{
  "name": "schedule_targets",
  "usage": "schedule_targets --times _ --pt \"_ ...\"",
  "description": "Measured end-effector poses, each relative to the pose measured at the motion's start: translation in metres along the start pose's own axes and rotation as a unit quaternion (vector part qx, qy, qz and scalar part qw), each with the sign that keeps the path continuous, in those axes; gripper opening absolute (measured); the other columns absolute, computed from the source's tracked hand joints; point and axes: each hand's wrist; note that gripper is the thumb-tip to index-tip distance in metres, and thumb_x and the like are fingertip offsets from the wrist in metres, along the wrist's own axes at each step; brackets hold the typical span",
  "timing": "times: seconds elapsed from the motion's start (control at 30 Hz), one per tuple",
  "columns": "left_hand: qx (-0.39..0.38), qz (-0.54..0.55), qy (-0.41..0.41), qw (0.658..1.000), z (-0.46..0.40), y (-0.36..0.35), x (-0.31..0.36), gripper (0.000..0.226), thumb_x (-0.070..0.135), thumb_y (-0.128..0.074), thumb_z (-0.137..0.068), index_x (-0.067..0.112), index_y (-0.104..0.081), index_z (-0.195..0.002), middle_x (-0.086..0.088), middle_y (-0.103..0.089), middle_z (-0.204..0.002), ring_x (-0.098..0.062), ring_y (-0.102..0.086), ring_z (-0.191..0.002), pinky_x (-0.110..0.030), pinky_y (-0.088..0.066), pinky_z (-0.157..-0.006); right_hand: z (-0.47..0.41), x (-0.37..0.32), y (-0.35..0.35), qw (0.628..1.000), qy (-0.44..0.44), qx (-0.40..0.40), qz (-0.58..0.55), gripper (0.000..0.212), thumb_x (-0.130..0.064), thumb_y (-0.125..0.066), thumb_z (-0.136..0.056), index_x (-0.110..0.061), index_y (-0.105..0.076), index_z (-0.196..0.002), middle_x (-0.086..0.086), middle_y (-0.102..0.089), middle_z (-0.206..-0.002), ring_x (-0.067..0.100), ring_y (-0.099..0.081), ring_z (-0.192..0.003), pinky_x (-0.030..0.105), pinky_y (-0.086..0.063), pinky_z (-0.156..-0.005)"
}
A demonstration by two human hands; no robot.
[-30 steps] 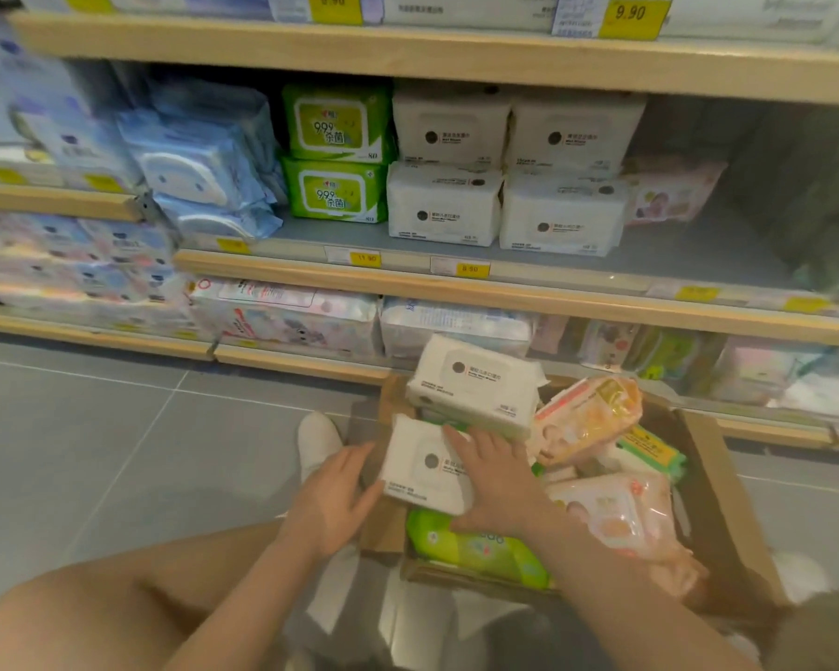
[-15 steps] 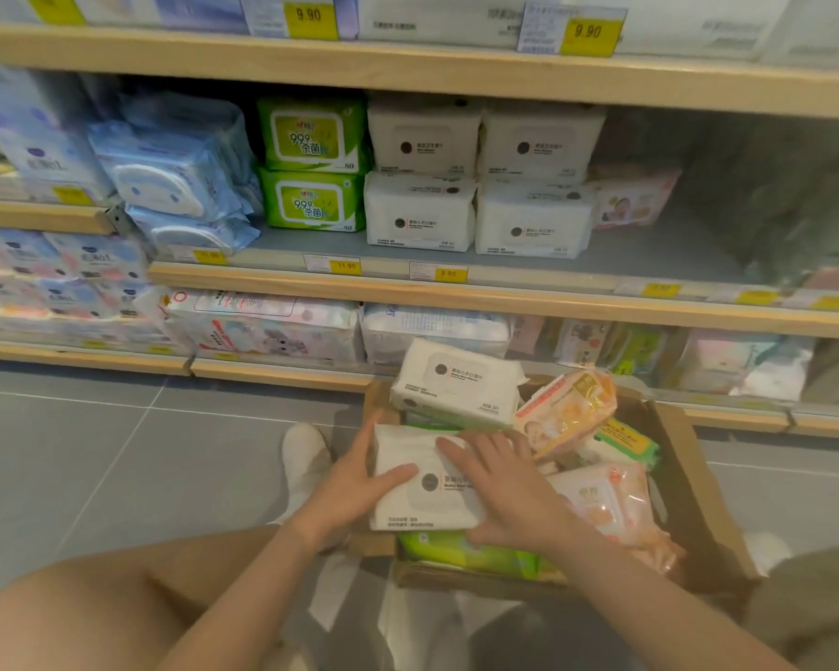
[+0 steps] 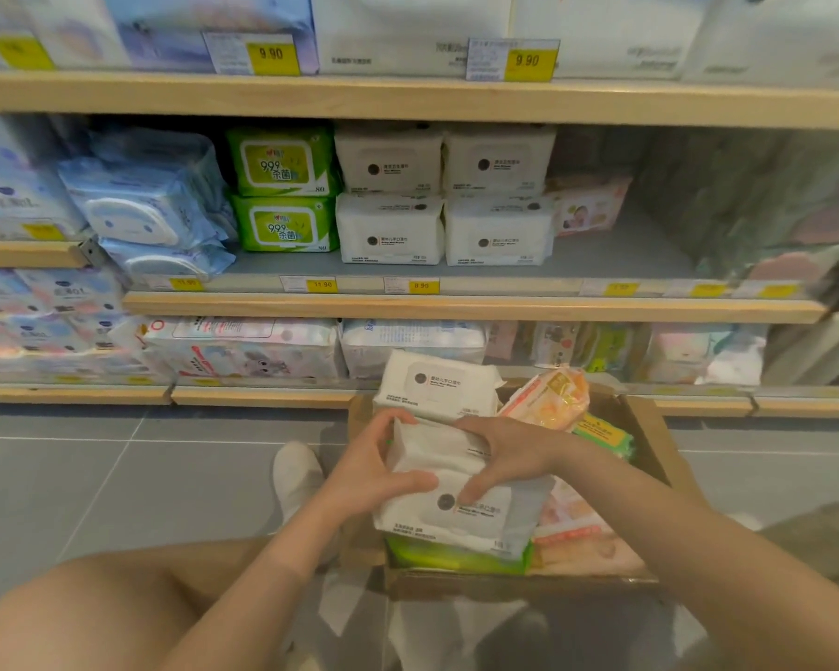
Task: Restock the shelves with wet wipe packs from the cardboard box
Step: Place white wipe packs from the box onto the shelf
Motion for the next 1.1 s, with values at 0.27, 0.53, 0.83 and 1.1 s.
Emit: schedule_targets --times 0.27,0.53,0.83,1.1 --pt "-0.058 -0.110 -0.053 0.991 -0.038 -0.019 0.021 0.098 0.052 -0.086 -0.050 0.052 -0.033 -0.133 0.016 -0.043 -0.138 -0.004 -0.042 -0.126 -0.032 -0.042 -0.103 0.030 0.022 0.018 0.988 0.010 0.152 -0.005 0.092 -0.037 -0.089 -0.059 -0.024 -0.040 -0.136 -0.014 -0.048 -0.121 0.005 -0.046 -0.112 0.017 -0.036 -0.087" --pt "-0.077 -0.361 -0.036 0.929 -0.119 -0.014 0.015 0.127 0.079 -0.070 -0.036 0.033 -0.025 -0.145 0.005 -0.030 -0.149 -0.015 -0.027 -0.135 -0.038 -0.028 -0.113 0.068 0.093 0.062 0.952 -0.139 0.262 -0.070 0.085 -0.056 -0.087 -0.047 -0.035 -0.049 -0.120 -0.016 -0.059 -0.108 0.012 -0.057 -0.100 0.026 -0.048 -0.080" --pt "-0.152 -0.633 -0.053 0.757 -0.182 -0.020 -0.017 0.129 0.053 -0.076 -0.051 0.040 0.010 -0.146 -0.002 -0.005 -0.156 -0.029 0.000 -0.144 -0.052 0.004 -0.115 0.070 0.151 0.068 0.922 -0.185 0.296 -0.169 0.064 -0.034 -0.091 -0.052 -0.029 -0.062 -0.109 -0.007 -0.068 -0.099 0.013 -0.065 -0.090 0.026 -0.052 -0.073" --pt "-0.151 -0.663 -0.087 0.728 -0.176 -0.022 -0.005 0.115 0.068 -0.055 -0.055 0.039 0.009 -0.146 -0.004 -0.028 -0.142 -0.028 -0.030 -0.126 -0.047 -0.017 -0.109 0.071 0.155 0.070 0.928 -0.185 0.277 -0.169 0.056 -0.027 -0.089 -0.060 -0.026 -0.062 -0.109 -0.008 -0.068 -0.097 0.002 -0.063 -0.083 0.008 -0.045 -0.057"
Point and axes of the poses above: each hand's wrist, its own z-axis away from the middle knuckle, its own y-axis out of the back of the hand, x = y × z
